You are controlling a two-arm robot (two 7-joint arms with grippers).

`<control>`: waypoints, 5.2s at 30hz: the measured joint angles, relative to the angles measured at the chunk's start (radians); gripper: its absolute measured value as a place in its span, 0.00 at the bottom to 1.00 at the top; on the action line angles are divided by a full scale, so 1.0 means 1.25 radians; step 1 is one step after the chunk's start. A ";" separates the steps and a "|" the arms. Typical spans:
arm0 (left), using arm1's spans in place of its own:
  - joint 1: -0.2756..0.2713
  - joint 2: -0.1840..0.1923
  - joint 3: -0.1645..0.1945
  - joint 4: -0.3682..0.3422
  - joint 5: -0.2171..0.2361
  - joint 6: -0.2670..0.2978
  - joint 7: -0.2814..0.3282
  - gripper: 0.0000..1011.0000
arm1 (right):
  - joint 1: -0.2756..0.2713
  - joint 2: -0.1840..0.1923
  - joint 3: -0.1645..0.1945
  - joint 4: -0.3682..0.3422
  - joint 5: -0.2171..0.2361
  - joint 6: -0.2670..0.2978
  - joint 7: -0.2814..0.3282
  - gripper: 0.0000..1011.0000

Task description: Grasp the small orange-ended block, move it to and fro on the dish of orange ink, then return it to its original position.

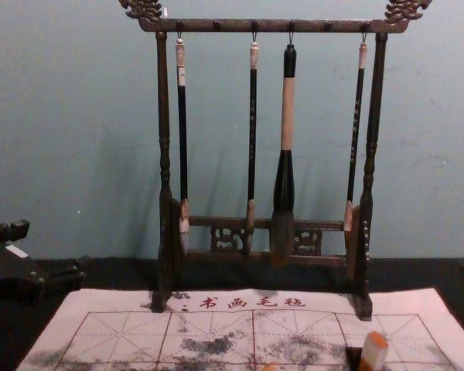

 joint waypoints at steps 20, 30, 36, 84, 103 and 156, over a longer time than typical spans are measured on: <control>0.000 0.000 0.000 0.000 0.000 0.000 0.000 0.99 | 0.000 0.000 0.000 0.000 0.000 0.000 0.000 0.99; 0.000 0.000 0.000 0.000 0.000 0.000 0.000 0.99 | 0.000 0.000 0.000 0.000 0.000 0.000 0.000 0.99; 0.000 0.000 0.000 0.000 0.000 0.000 0.000 0.99 | 0.000 0.000 0.000 0.000 0.000 0.000 0.000 0.99; 0.000 0.000 0.000 0.000 0.000 0.000 0.000 0.99 | -0.165 0.018 0.001 -0.119 0.090 -0.029 0.283 0.99; 0.000 0.000 0.000 0.000 0.000 0.000 0.000 0.99 | -0.089 -0.099 -0.009 -0.015 0.035 -0.033 0.284 0.99; 0.000 0.000 0.000 0.000 0.000 0.000 0.000 0.99 | -0.078 -0.115 -0.005 -0.001 0.028 -0.028 0.293 0.13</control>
